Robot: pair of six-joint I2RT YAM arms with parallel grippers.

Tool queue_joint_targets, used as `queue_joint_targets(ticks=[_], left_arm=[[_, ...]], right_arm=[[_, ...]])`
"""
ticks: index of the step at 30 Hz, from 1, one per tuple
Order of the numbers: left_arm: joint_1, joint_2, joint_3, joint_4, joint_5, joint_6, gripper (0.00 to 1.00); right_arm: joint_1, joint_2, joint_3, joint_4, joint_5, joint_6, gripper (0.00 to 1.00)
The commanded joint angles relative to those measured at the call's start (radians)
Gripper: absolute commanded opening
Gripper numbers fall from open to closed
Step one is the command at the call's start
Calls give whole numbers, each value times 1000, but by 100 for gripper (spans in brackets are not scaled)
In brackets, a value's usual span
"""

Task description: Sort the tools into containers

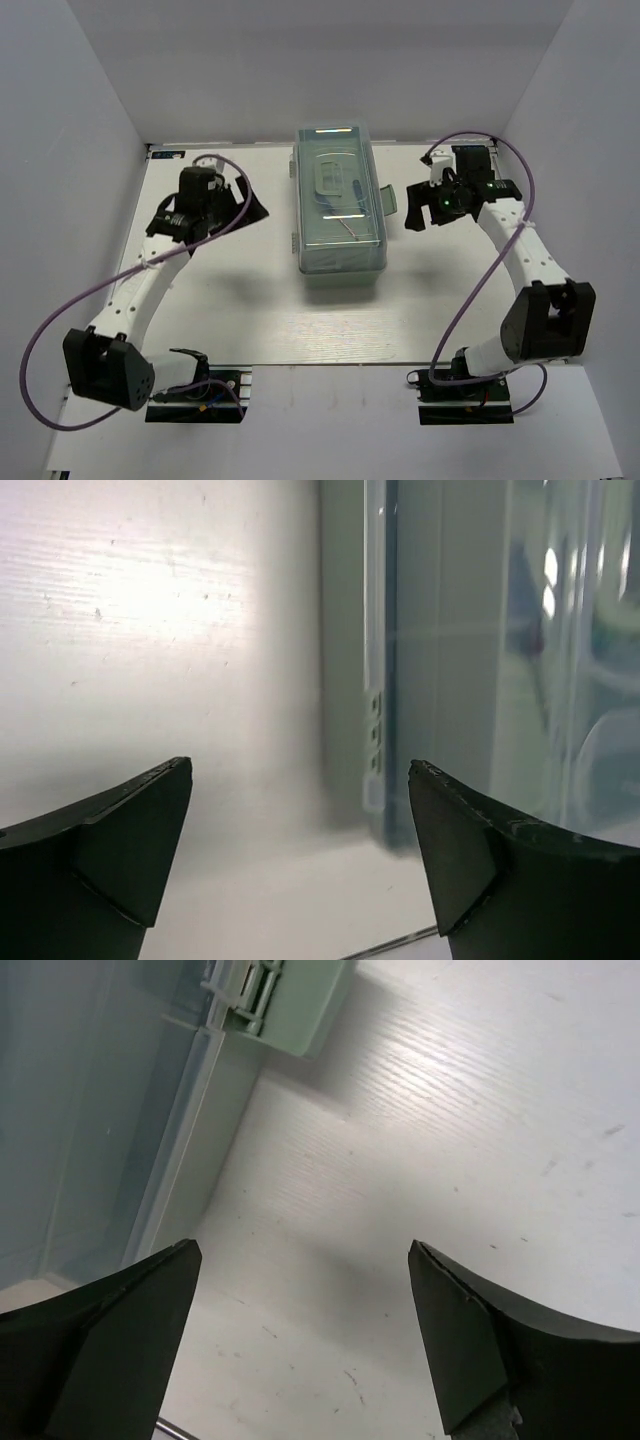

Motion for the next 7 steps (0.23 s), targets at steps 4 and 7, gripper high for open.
queue_joint_targets(ticks=[4,7], left_arm=[[-10,-222,-36,-39,9,254,100],[-10,-274,-36,-39,19,287,100]], right_arm=[[-5,-101,38,-64,194,153,90],[-2,-187,-32,-29,152,144,90]])
